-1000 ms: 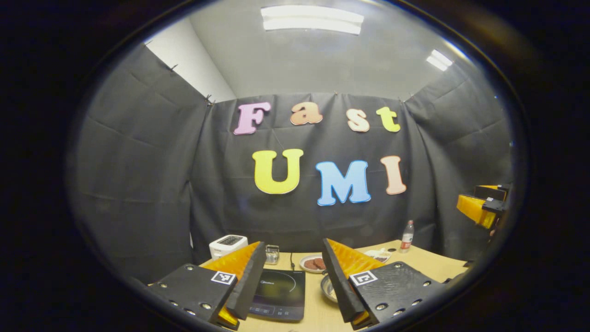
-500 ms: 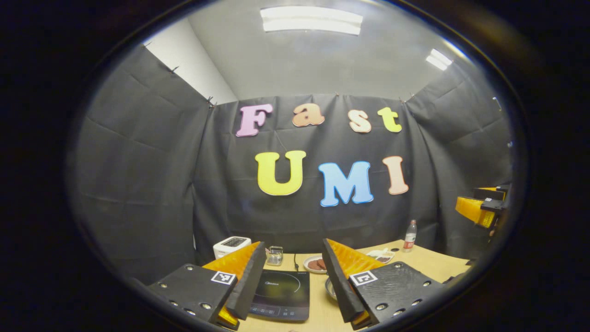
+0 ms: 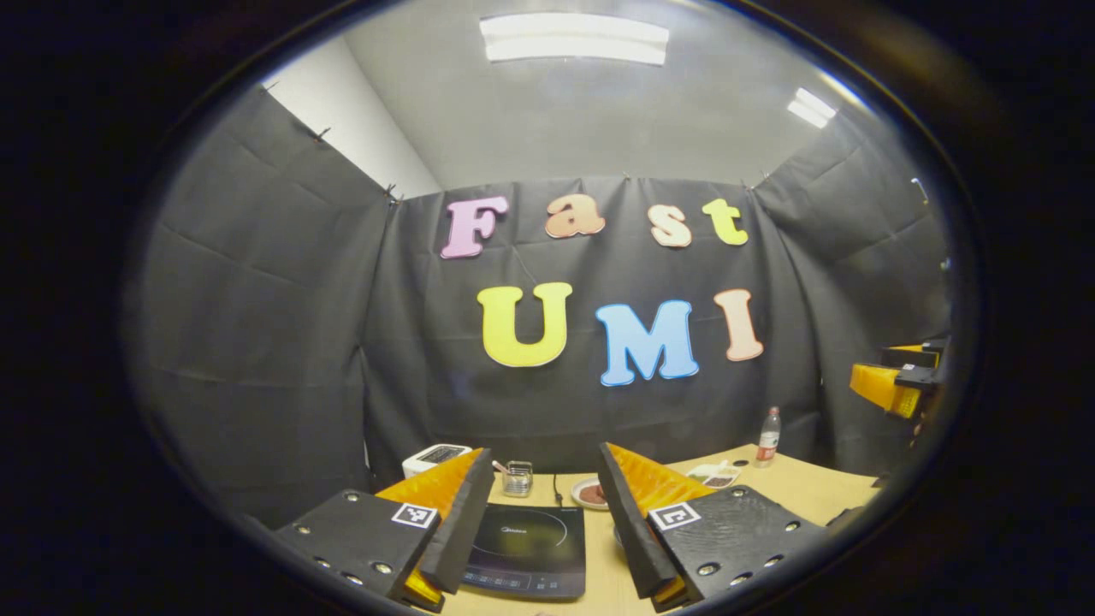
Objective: First push the handle of the pot to place it horizontally, then grasp the pot with both hands and set it on the induction cooktop.
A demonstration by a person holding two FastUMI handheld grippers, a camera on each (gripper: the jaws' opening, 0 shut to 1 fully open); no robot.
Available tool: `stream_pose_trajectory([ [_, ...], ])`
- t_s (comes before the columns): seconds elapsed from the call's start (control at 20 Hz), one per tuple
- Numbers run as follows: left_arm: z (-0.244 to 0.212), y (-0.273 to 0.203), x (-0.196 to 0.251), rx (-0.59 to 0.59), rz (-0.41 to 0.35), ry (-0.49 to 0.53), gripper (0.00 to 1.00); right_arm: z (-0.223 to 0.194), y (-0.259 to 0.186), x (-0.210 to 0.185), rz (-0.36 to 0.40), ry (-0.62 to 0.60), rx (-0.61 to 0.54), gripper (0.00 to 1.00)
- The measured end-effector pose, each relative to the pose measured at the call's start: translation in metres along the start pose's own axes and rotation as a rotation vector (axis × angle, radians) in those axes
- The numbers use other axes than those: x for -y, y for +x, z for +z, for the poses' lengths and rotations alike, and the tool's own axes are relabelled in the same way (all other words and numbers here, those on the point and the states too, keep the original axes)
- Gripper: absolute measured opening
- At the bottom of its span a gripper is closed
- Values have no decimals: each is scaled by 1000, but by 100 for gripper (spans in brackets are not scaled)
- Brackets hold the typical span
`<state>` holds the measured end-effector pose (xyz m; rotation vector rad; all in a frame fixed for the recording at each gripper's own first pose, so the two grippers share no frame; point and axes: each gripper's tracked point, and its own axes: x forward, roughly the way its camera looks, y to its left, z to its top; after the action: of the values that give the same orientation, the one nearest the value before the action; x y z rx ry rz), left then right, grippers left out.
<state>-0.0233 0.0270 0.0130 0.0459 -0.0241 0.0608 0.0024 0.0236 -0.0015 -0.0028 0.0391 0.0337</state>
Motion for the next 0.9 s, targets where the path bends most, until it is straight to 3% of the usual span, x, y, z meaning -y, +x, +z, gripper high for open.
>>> stream_pose_trajectory([
  [0.25,3,0,-4,11,1,10,72,0,3,-1,-11,-6,-2,68],
  [0.45,2,2,-11,14,7,12,72,-3,5,-9,5,2,-15,38],
  [0.5,1,2,-13,13,8,12,72,-6,5,-14,14,3,-23,34],
  [0.65,0,5,-19,13,10,14,71,-10,8,-24,37,1,-40,36],
  [0.7,-1,5,-21,15,11,16,71,-8,9,-22,25,-3,-34,33],
  [0.75,0,6,-23,15,11,19,71,-5,11,-24,16,-4,-29,17],
  [0.8,-2,7,-26,17,12,21,71,-8,11,-29,26,-3,-28,10],
  [0.9,-4,9,-31,15,12,20,71,-13,12,-40,52,-8,-43,9],
])
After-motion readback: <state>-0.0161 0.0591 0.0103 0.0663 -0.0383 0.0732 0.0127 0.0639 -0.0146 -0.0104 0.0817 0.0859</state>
